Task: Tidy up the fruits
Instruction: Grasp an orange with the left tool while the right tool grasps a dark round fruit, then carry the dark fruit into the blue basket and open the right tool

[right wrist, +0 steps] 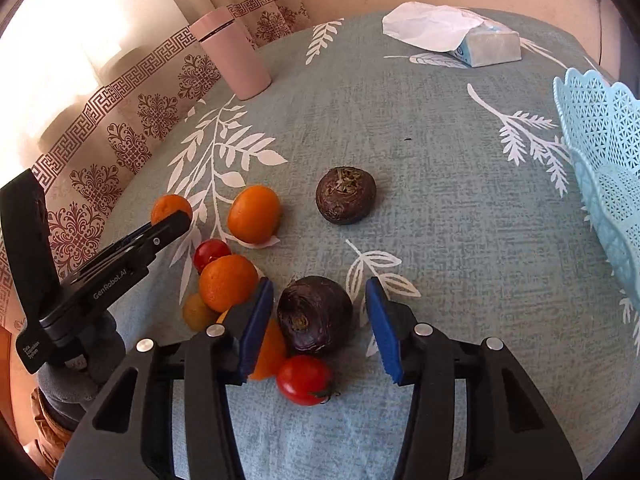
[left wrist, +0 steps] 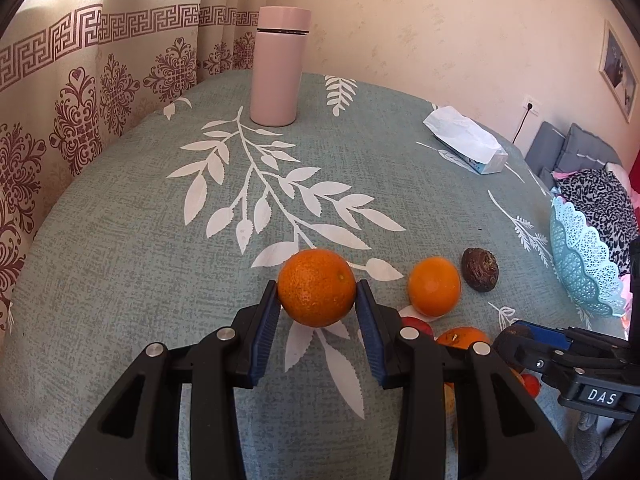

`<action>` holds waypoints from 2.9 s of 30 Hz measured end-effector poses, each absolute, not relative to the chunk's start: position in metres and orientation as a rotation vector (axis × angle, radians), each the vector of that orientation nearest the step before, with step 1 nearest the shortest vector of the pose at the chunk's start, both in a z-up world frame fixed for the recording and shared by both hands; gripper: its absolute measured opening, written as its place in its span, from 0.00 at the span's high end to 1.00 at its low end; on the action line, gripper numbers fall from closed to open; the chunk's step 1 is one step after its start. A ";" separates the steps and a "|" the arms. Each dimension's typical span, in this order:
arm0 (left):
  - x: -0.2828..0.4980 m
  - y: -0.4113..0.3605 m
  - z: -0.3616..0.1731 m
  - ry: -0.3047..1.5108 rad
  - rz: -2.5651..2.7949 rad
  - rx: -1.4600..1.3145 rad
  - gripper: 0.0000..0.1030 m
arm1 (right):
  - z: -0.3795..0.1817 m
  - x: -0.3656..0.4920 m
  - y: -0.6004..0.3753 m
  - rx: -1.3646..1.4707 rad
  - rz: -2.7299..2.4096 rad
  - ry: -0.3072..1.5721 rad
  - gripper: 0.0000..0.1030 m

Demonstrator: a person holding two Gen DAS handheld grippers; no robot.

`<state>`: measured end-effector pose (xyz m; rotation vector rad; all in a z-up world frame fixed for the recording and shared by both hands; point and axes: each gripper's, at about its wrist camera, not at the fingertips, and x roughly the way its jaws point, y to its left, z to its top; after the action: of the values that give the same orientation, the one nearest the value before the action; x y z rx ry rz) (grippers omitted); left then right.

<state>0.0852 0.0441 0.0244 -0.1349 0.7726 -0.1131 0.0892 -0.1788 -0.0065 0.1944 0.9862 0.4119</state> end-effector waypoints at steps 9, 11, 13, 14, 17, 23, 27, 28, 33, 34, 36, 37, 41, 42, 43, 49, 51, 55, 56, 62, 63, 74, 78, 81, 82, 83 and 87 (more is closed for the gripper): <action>0.082 0.045 0.025 0.765 -0.106 -0.139 0.62 | 0.011 0.070 -0.180 0.158 0.422 0.923 0.67; 0.081 0.046 0.025 0.766 -0.102 -0.142 0.62 | 0.020 0.065 -0.186 0.148 0.399 0.884 0.68; 0.080 0.046 0.025 0.767 -0.098 -0.143 0.62 | 0.032 0.060 -0.195 0.155 0.380 0.845 0.69; 0.080 0.046 0.025 0.767 -0.095 -0.142 0.62 | 0.038 0.058 -0.201 0.160 0.371 0.824 0.74; 0.078 0.046 0.026 0.766 -0.091 -0.143 0.62 | 0.057 0.051 -0.222 0.175 0.329 0.759 0.74; 0.076 0.043 0.027 0.762 -0.081 -0.134 0.62 | 0.063 0.048 -0.259 0.253 0.302 0.748 0.74; 0.076 0.043 0.025 0.764 -0.073 -0.137 0.62 | 0.048 0.050 -0.243 0.250 0.347 0.803 0.72; 0.076 0.044 0.025 0.765 -0.072 -0.139 0.62 | 0.043 0.052 -0.236 0.238 0.356 0.821 0.72; 0.077 0.046 0.023 0.774 -0.071 -0.149 0.62 | 0.023 0.069 -0.200 0.153 0.368 0.893 0.52; 0.077 0.046 0.023 0.774 -0.071 -0.151 0.62 | 0.020 0.073 -0.192 0.129 0.366 0.908 0.52; 0.077 0.047 0.023 0.776 -0.072 -0.153 0.62 | 0.011 0.083 -0.180 0.092 0.357 0.939 0.52; 0.078 0.047 0.022 0.776 -0.073 -0.153 0.62 | 0.007 0.088 -0.176 0.076 0.354 0.952 0.52; 0.078 0.046 0.022 0.778 -0.076 -0.154 0.62 | -0.008 0.098 -0.165 0.017 0.335 0.973 0.52; 0.078 0.046 0.022 0.778 -0.076 -0.154 0.62 | -0.008 0.096 -0.164 0.001 0.328 0.958 0.56; 0.078 0.046 0.022 0.777 -0.076 -0.154 0.62 | -0.007 0.093 -0.163 -0.019 0.320 0.948 0.60; 0.075 0.045 0.026 0.761 -0.069 -0.138 0.62 | 0.017 0.073 -0.179 0.025 0.315 0.853 0.61; 0.073 0.043 0.028 0.756 -0.065 -0.130 0.62 | 0.032 0.065 -0.190 0.048 0.309 0.807 0.61; 0.068 0.038 0.032 0.746 -0.067 -0.114 0.62 | 0.062 0.051 -0.220 0.074 0.246 0.711 0.61; 0.067 0.037 0.034 0.744 -0.068 -0.111 0.62 | 0.067 0.048 -0.231 0.084 0.224 0.692 0.61; 0.058 0.018 0.046 0.729 -0.097 -0.087 0.62 | 0.079 0.045 -0.299 0.153 0.051 0.669 0.61; 0.057 0.013 0.049 0.725 -0.106 -0.080 0.62 | 0.078 0.045 -0.311 0.170 0.027 0.671 0.61; 0.053 -0.057 0.085 0.699 -0.236 0.001 0.62 | 0.080 0.036 -0.389 0.368 -0.129 0.624 0.44; 0.053 -0.089 0.095 0.690 -0.288 0.035 0.62 | 0.088 0.027 -0.403 0.406 -0.141 0.589 0.44; 0.054 -0.116 0.101 0.685 -0.333 0.058 0.62 | 0.095 0.021 -0.414 0.444 -0.151 0.560 0.42; 0.055 -0.125 0.103 0.685 -0.349 0.065 0.62 | 0.097 0.018 -0.418 0.456 -0.155 0.549 0.41; 0.055 -0.134 0.104 0.685 -0.365 0.070 0.62 | 0.099 0.017 -0.421 0.465 -0.159 0.539 0.37; 0.061 -0.169 0.104 0.704 -0.424 0.085 0.62 | 0.105 0.011 -0.428 0.477 -0.168 0.514 0.33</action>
<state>0.0614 -0.1685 0.1044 0.0848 0.7036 -0.4245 0.0105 -0.4280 0.1051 0.4773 0.5145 -0.1678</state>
